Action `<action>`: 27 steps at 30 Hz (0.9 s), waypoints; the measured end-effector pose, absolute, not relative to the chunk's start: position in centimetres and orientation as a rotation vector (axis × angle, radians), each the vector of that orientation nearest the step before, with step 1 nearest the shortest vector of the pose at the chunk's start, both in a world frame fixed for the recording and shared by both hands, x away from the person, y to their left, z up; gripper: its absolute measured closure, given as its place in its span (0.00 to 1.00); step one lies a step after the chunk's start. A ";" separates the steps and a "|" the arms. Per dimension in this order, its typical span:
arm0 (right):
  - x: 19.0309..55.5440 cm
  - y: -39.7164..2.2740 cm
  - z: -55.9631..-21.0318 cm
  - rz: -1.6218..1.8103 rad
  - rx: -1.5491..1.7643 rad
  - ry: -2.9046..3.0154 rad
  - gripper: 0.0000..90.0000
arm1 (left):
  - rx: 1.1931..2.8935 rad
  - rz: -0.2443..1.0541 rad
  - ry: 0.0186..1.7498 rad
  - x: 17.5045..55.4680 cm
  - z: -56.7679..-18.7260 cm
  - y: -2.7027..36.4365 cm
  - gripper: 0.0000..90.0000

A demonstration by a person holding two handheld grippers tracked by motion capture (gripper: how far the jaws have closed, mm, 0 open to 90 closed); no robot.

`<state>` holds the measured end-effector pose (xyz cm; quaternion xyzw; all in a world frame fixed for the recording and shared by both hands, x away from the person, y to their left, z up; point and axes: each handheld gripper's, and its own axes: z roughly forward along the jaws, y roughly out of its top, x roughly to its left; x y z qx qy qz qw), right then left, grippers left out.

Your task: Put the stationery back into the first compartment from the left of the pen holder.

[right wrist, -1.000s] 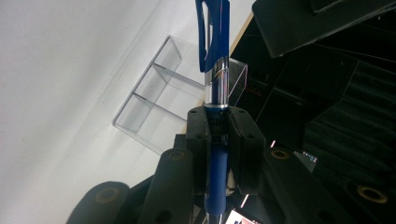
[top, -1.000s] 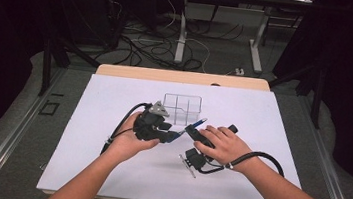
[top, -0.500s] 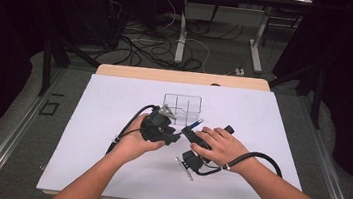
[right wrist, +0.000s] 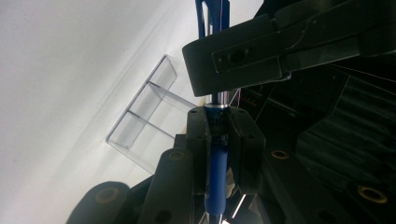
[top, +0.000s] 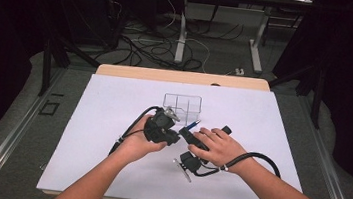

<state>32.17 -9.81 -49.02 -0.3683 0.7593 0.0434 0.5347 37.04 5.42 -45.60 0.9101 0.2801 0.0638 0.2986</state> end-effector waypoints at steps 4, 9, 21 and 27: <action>32.1 -9.7 -49.0 0.095 -0.890 1.801 0.88 | 2.419 0.175 0.745 37.1 -45.7 5.3 0.85; 32.1 -9.7 -49.0 0.095 -0.878 1.810 0.88 | 2.430 0.175 0.749 37.1 -45.6 5.3 0.86; 32.1 -9.6 -49.1 0.095 -0.889 1.800 0.88 | 2.432 0.174 0.740 37.0 -45.6 5.2 0.88; 32.1 -9.5 -49.0 0.095 -0.898 1.788 0.88 | 2.425 0.168 0.740 37.0 -45.5 5.4 0.88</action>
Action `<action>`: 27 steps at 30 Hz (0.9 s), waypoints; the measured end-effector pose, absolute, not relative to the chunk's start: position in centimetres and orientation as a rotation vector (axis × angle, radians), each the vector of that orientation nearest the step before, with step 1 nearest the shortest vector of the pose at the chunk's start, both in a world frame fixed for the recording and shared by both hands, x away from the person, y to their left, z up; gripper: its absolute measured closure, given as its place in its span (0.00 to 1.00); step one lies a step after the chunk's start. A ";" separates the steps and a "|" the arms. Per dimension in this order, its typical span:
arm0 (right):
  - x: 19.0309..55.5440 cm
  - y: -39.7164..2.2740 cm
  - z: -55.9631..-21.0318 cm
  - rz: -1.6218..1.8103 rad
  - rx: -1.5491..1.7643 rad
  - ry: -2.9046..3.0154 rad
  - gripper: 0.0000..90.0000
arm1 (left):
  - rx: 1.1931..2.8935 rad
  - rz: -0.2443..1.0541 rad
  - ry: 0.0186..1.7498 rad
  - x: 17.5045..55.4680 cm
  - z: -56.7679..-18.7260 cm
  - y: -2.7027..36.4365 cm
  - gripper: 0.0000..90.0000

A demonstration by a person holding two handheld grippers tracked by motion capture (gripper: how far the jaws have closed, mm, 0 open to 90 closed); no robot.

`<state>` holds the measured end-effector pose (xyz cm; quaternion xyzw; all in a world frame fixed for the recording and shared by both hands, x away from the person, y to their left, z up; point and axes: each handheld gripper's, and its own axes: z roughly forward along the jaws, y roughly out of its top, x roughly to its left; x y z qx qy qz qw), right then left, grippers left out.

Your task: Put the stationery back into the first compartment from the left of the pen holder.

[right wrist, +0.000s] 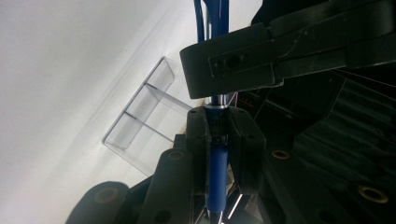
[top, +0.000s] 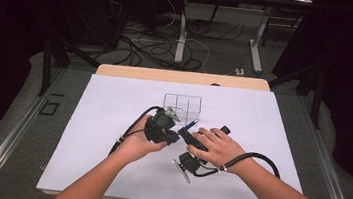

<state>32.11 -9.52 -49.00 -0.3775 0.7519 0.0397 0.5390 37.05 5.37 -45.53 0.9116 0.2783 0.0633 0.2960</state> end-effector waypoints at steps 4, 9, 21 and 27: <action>32.2 -9.5 -48.8 0.097 -0.870 1.805 0.86 | 2.411 0.167 0.755 37.1 -45.5 5.5 0.88; 32.2 -9.5 -48.6 0.103 -0.853 1.809 0.80 | 2.392 0.179 0.784 37.4 -45.4 5.9 0.88; 32.8 -10.7 -47.9 0.236 -0.674 1.877 0.61 | 2.330 0.197 0.853 38.4 -45.2 7.4 0.88; 32.8 -11.2 -47.5 0.275 -0.607 1.891 0.57 | 2.296 0.199 0.872 38.7 -45.0 7.9 0.88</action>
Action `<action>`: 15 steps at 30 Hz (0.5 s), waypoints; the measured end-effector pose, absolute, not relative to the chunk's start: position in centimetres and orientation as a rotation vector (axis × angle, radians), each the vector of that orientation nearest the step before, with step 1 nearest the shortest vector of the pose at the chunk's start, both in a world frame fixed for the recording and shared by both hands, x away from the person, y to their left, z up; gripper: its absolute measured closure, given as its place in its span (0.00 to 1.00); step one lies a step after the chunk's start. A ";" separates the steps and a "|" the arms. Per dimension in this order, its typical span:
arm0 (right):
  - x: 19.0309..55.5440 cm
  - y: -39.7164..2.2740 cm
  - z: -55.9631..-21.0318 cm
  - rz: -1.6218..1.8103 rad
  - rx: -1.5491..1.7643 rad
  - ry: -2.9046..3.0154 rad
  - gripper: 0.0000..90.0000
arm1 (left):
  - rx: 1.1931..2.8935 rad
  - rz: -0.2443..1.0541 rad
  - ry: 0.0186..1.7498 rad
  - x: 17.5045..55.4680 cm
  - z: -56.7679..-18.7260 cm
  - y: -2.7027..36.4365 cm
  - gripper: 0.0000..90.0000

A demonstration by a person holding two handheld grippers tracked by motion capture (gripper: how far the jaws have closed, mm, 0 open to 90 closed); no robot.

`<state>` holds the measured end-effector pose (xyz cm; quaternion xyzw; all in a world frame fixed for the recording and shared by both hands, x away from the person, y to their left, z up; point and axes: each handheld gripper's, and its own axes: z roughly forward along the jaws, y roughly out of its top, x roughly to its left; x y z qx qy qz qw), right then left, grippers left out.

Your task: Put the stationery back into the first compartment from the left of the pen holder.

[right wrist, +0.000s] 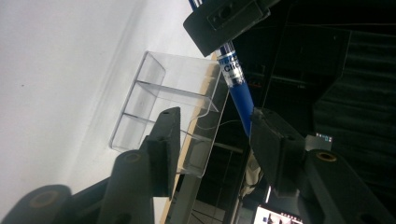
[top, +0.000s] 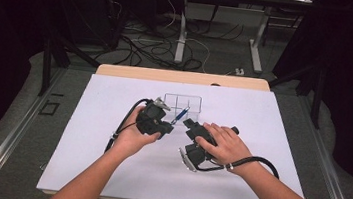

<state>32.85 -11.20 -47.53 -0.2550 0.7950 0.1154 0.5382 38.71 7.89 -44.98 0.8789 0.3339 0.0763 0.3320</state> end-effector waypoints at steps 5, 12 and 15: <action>33.1 -11.5 -47.2 0.350 -0.513 1.944 0.52 | 2.241 0.227 0.871 39.0 -44.8 8.2 0.88; 33.5 -11.9 -47.2 0.387 -0.413 1.973 0.47 | 2.161 0.264 0.859 39.3 -44.4 8.8 0.88; 33.7 -12.0 -47.1 0.419 -0.358 1.992 0.44 | 2.133 0.274 0.858 39.5 -44.3 9.0 0.88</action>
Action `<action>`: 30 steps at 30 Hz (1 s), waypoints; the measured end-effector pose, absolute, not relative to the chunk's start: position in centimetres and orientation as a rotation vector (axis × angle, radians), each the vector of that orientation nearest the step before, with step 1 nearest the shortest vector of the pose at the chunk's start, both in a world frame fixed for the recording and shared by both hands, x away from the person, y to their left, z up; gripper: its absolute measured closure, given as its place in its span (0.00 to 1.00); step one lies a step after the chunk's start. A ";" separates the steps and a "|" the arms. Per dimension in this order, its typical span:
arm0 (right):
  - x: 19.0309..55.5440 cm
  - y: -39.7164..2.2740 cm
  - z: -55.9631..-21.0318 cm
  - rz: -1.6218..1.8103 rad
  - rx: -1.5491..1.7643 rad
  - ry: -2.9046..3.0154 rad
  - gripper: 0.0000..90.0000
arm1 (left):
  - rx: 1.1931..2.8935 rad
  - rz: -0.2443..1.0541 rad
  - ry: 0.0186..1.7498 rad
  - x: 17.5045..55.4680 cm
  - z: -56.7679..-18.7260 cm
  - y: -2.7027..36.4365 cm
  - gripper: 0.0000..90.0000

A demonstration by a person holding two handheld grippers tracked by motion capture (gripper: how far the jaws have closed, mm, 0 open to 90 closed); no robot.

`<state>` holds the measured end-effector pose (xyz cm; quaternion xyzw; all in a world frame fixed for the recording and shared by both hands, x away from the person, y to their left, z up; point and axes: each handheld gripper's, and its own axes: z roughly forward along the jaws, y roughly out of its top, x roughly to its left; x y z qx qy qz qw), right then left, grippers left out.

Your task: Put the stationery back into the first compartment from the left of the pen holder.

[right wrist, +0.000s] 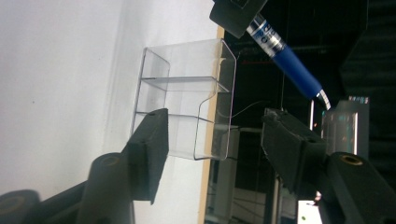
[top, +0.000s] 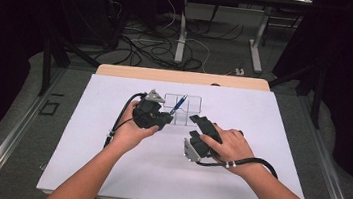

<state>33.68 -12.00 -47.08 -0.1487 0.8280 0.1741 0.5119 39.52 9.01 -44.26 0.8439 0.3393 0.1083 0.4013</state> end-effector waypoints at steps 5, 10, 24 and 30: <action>33.8 -12.2 -46.8 0.504 -0.216 2.043 0.40 | 2.094 0.287 0.851 39.9 -43.9 9.2 0.88; 34.3 -12.4 -46.2 0.604 -0.042 2.109 0.34 | 2.042 0.318 0.841 40.4 -43.3 9.4 0.88; 36.0 -13.8 -45.2 0.872 0.370 2.241 0.18 | 1.909 0.364 0.866 42.1 -42.5 9.5 0.88; 36.8 -14.5 -44.9 0.970 0.520 2.263 0.17 | 1.874 0.390 0.875 43.2 -42.5 9.6 0.88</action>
